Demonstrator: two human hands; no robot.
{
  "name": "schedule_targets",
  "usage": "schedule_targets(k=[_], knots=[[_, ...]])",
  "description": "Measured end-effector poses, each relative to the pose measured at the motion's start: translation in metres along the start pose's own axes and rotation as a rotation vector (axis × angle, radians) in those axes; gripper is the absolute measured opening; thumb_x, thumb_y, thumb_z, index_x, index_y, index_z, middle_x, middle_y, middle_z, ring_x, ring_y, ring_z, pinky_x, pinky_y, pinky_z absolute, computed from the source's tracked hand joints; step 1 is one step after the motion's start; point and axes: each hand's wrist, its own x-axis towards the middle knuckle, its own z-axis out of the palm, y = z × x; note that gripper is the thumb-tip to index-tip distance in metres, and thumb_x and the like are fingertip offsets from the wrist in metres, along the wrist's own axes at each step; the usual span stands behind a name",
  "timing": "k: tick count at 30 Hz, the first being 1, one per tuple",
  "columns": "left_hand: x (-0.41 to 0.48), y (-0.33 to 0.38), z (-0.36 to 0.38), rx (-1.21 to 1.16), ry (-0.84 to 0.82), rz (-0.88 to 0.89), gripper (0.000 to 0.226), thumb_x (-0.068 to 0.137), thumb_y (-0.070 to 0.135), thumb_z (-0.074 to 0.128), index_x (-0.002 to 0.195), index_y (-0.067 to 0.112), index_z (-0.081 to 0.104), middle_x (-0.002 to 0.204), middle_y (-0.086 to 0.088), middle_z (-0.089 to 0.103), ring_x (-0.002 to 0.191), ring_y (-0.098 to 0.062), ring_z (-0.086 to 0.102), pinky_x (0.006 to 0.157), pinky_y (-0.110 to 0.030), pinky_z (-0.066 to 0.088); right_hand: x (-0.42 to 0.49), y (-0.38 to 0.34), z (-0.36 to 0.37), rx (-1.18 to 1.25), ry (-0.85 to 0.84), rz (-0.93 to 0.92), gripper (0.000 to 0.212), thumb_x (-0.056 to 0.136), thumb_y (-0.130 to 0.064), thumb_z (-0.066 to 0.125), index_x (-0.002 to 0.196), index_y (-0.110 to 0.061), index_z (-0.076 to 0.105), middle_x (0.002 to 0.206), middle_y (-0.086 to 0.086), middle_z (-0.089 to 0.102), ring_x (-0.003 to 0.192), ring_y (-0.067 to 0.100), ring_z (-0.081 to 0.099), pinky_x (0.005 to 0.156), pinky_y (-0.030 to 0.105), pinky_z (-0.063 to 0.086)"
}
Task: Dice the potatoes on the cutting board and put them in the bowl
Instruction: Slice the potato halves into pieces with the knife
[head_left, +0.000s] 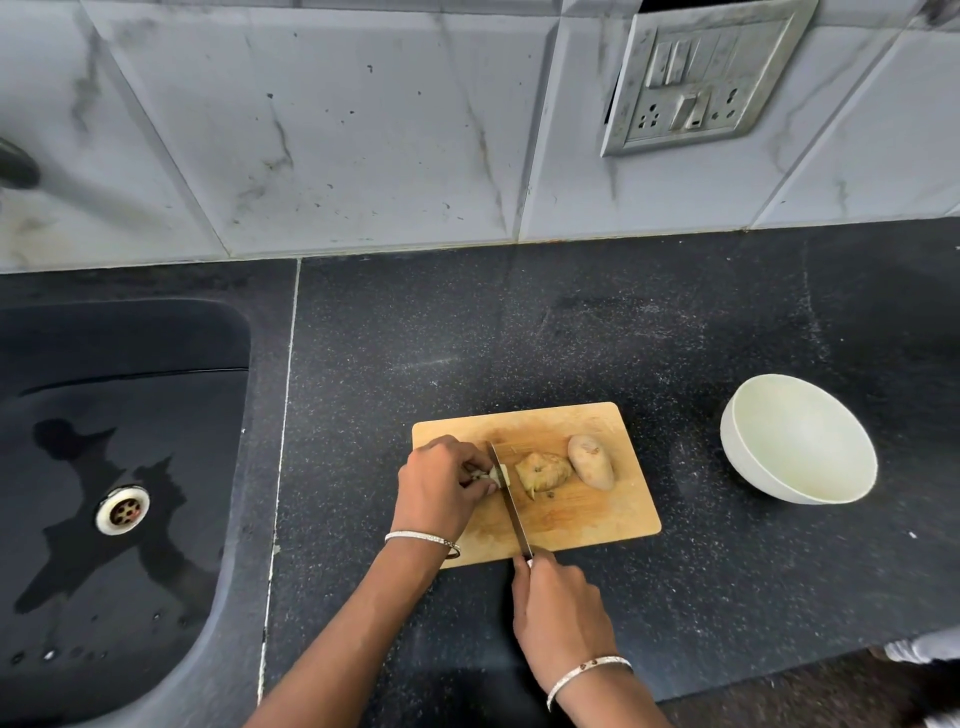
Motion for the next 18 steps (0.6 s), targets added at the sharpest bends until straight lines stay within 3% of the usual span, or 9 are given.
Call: schedule_targets(k=[4, 8, 14, 18], knots=[[0.001, 0.001, -0.001, -0.008, 0.003, 0.011, 0.017, 0.071, 0.027, 0.082, 0.085, 0.029, 0.072, 0.080, 0.012, 0.064, 0.073, -0.007, 0.058, 0.071, -0.031, 0.053, -0.008, 0.013, -0.001, 0.087, -0.050, -0.009, 0.029, 0.102, -0.046, 0.025, 0.087, -0.027, 0.043, 0.083, -0.002, 0.054, 0.092, 0.026, 0.064, 0.064, 0.032, 0.037], [0.001, 0.001, -0.003, -0.026, -0.015, 0.019, 0.017, 0.072, 0.026, 0.082, 0.086, 0.028, 0.072, 0.080, 0.011, 0.064, 0.072, -0.006, 0.058, 0.072, -0.030, 0.054, -0.030, 0.023, -0.002, 0.034, -0.030, 0.011, 0.033, 0.100, -0.052, 0.021, 0.090, -0.027, 0.040, 0.086, -0.003, 0.056, 0.092, 0.023, 0.064, 0.066, 0.033, 0.041], [-0.001, -0.001, -0.008, -0.087, -0.062, 0.011, 0.022, 0.073, 0.022, 0.082, 0.091, 0.028, 0.072, 0.077, 0.015, 0.064, 0.067, 0.002, 0.057, 0.070, -0.018, 0.052, -0.029, 0.028, -0.014, 0.030, 0.081, -0.083, 0.033, 0.100, -0.051, 0.018, 0.089, -0.026, 0.038, 0.071, -0.005, 0.049, 0.064, 0.018, 0.046, 0.056, 0.030, 0.033], [-0.004, 0.001, -0.011, -0.084, -0.044, 0.016, 0.031, 0.074, 0.018, 0.079, 0.101, 0.029, 0.067, 0.082, 0.014, 0.063, 0.068, -0.001, 0.058, 0.073, -0.025, 0.054, -0.014, 0.028, -0.012, 0.077, 0.117, -0.110, 0.036, 0.100, -0.052, 0.020, 0.094, -0.026, 0.044, 0.076, -0.005, 0.059, 0.070, 0.021, 0.061, 0.056, 0.032, 0.040]])
